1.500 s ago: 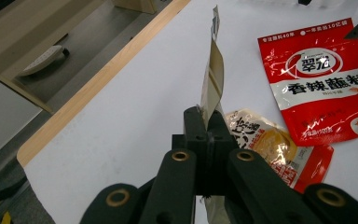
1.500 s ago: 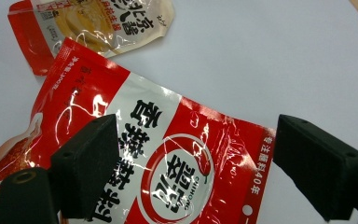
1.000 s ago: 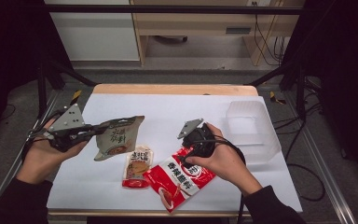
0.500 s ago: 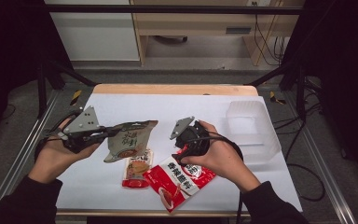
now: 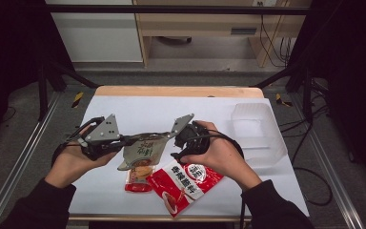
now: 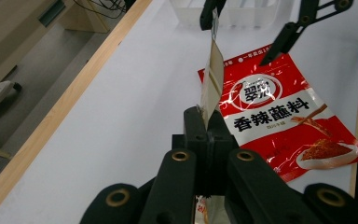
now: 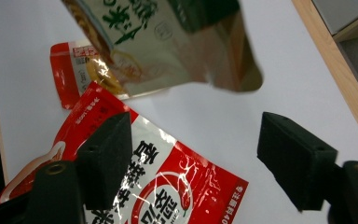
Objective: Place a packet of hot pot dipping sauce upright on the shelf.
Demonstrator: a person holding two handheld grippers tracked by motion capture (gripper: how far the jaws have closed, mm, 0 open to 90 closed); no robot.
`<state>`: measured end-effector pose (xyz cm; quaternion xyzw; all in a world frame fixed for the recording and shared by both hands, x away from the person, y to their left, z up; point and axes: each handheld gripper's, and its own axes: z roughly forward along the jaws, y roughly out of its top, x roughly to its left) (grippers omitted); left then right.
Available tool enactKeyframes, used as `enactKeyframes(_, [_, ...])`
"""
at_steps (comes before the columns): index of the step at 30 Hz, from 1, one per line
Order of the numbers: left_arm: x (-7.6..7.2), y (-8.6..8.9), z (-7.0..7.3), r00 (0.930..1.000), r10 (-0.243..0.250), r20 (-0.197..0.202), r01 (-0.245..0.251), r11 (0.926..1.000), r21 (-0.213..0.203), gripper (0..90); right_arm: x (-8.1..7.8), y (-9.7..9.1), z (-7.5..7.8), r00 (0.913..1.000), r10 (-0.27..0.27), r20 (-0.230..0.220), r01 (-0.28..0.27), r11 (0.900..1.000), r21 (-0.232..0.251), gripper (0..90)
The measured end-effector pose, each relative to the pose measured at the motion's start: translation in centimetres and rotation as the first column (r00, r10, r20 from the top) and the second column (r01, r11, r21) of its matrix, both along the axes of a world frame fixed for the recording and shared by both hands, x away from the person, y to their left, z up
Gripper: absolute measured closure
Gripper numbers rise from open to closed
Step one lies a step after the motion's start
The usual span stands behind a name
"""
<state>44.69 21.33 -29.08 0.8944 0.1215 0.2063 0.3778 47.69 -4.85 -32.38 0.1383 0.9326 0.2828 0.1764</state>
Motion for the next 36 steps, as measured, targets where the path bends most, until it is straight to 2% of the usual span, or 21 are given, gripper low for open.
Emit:
enactKeyframes(3, [0.0, -0.3, -0.3, 0.9999, -0.012, -0.009, 0.012, 0.9999, 0.001, 90.0, 0.2, 0.2, 0.1, 0.9997, 0.025, -0.006, -0.025, 0.9996, 0.014, 30.4])
enactKeyframes(5, [0.0, -0.5, -0.5, 0.9997, -0.020, -0.014, 0.020, 0.9998, -0.002, 90.0, 0.2, 0.4, 0.2, 0.9997, 0.023, -0.012, -0.023, 0.9996, 0.015, 31.6])
enactKeyframes(6, [0.0, -0.6, -0.6, 0.9996, -0.024, -0.015, 0.024, 0.9997, -0.001, 90.0, 0.4, 0.6, 0.2, 0.9991, 0.043, -0.005, -0.043, 0.9990, 0.015, 32.7])
enactKeyframes(9, [-0.1, -1.0, -0.8, 0.9993, -0.034, -0.018, 0.034, 0.9994, 0.002, 90.0, 0.4, 0.9, 0.1, 0.9983, 0.056, -0.018, -0.056, 0.9984, 0.013, 35.5])
enactKeyframes(17, [-0.4, -1.6, -1.0, 0.9978, -0.062, -0.021, 0.062, 0.9980, 0.001, 90.0, 0.7, 1.8, -0.3, 0.9938, 0.106, -0.034, -0.105, 0.9943, 0.014, 48.5])
enactKeyframes(20, [-0.5, -1.7, -1.1, 0.9973, -0.070, -0.022, 0.070, 0.9975, 0.001, 90.0, 0.6, 1.9, -0.3, 0.9917, 0.120, -0.046, -0.120, 0.9928, 0.006, 56.4])
enactKeyframes(23, [-0.5, -1.8, -1.1, 0.9970, -0.074, -0.023, 0.073, 0.9973, -0.006, 90.0, 0.5, 2.0, -0.4, 0.9907, 0.127, -0.051, -0.127, 0.9919, 0.004, 59.7])
enactKeyframes(24, [-0.5, -1.8, -1.2, 0.9969, -0.074, -0.024, 0.074, 0.9972, -0.008, 90.0, 0.5, 2.1, -0.5, 0.9894, 0.136, -0.051, -0.136, 0.9906, -0.005, 64.3])
enactKeyframes(28, [-0.5, -1.9, -1.3, 0.9968, -0.075, -0.029, 0.075, 0.9972, -0.002, 90.0, 0.4, 2.3, -0.5, 0.9866, 0.151, -0.061, -0.151, 0.9885, -0.004, 73.2])
enactKeyframes(29, [-0.5, -1.9, -1.3, 0.9968, -0.075, -0.029, 0.075, 0.9972, -0.002, 90.0, 0.4, 2.3, -0.5, 0.9866, 0.151, -0.061, -0.151, 0.9885, -0.004, 73.2])
enactKeyframes(30, [-0.4, -1.9, -1.3, 0.9968, -0.074, -0.030, 0.074, 0.9972, -0.004, 90.0, 0.3, 2.4, -0.5, 0.9862, 0.155, -0.057, -0.156, 0.9876, -0.015, 80.2])
enactKeyframes(31, [-0.4, -1.9, -1.3, 0.9968, -0.074, -0.030, 0.074, 0.9972, -0.004, 90.0, 0.3, 2.4, -0.5, 0.9862, 0.155, -0.057, -0.156, 0.9876, -0.015, 80.2])
enactKeyframes(32, [-0.4, -1.9, -1.4, 0.9968, -0.072, -0.033, 0.072, 0.9974, -0.007, 90.0, 0.3, 2.4, -0.5, 0.9855, 0.156, -0.066, -0.158, 0.9873, -0.019, 85.8])
enactKeyframes(34, [-0.3, -1.8, -1.5, 0.9971, -0.067, -0.035, 0.067, 0.9977, -0.009, 90.0, 0.3, 2.4, -0.5, 0.9852, 0.156, -0.070, -0.158, 0.9872, -0.021, 87.7])
enactKeyframes(36, [-0.1, -1.5, -1.8, 0.9971, -0.060, -0.047, 0.059, 0.9977, -0.032, 90.0, 0.2, 2.4, -0.3, 0.9865, 0.148, -0.070, -0.150, 0.9882, -0.029, 90.0])
